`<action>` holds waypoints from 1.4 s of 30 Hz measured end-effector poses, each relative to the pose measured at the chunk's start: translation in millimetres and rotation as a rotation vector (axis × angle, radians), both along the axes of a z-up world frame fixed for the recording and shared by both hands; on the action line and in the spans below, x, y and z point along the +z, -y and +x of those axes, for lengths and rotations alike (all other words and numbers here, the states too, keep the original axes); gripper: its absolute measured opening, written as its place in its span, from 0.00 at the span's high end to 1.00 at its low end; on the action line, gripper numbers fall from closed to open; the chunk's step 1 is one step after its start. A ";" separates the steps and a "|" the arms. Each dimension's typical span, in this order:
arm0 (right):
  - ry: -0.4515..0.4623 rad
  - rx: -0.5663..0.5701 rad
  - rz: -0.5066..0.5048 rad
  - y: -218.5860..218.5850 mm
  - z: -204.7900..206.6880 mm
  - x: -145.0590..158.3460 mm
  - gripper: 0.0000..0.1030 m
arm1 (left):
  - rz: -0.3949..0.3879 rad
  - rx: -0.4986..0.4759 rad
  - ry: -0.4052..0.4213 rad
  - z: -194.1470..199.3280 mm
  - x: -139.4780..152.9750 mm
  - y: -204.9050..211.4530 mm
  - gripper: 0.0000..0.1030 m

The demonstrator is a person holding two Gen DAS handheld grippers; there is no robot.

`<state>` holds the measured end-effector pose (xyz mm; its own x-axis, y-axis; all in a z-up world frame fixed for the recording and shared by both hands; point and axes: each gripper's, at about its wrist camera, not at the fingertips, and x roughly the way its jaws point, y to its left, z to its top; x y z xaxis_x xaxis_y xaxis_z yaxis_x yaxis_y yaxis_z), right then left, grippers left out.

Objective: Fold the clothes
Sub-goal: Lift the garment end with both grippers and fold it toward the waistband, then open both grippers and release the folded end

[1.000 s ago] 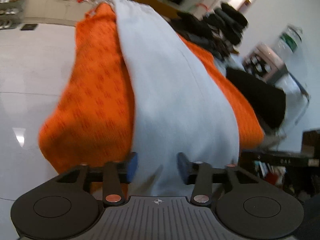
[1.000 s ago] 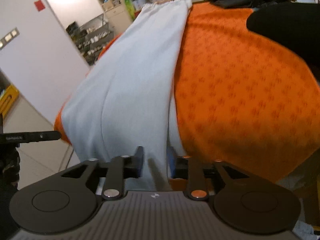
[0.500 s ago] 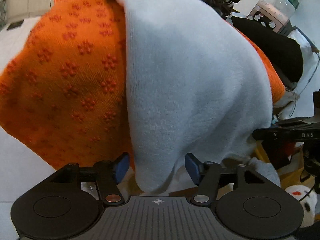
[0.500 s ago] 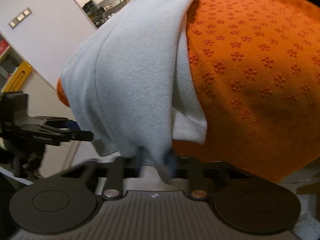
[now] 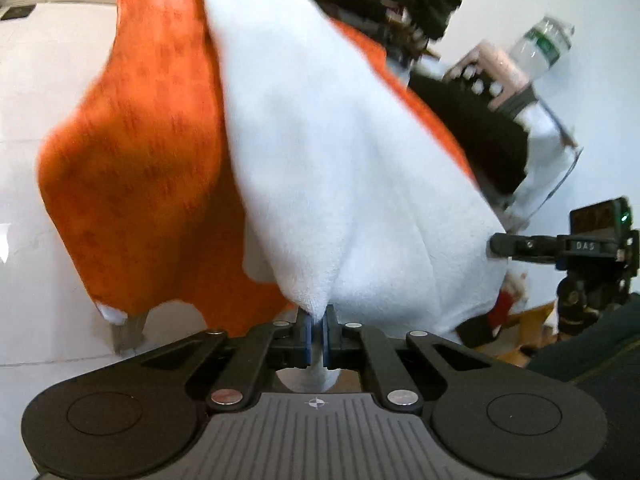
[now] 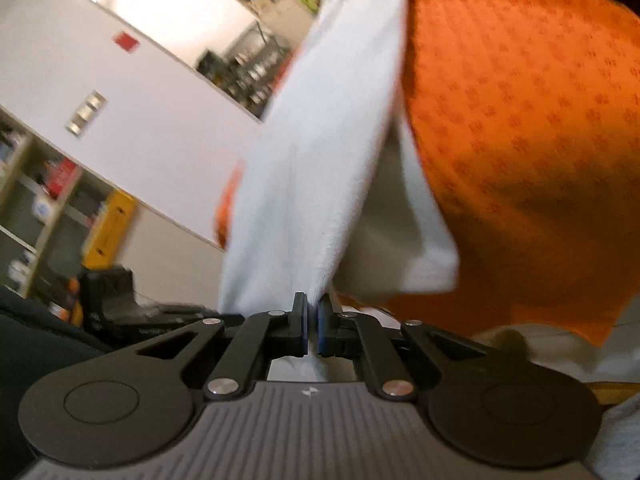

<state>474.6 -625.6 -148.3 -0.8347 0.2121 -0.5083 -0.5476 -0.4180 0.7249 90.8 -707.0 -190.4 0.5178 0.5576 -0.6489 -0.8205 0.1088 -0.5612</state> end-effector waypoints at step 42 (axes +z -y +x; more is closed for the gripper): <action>0.009 -0.242 0.094 -383.2 -98.2 48.6 0.50 | 0.246 0.446 -0.161 -91.5 114.7 -306.4 0.42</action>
<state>376.4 -242.4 -99.7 -0.7493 0.4514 -0.4846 -0.6464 -0.3390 0.6836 -0.7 -400.6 -75.7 0.1002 0.8466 -0.5226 -0.8908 -0.1577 -0.4262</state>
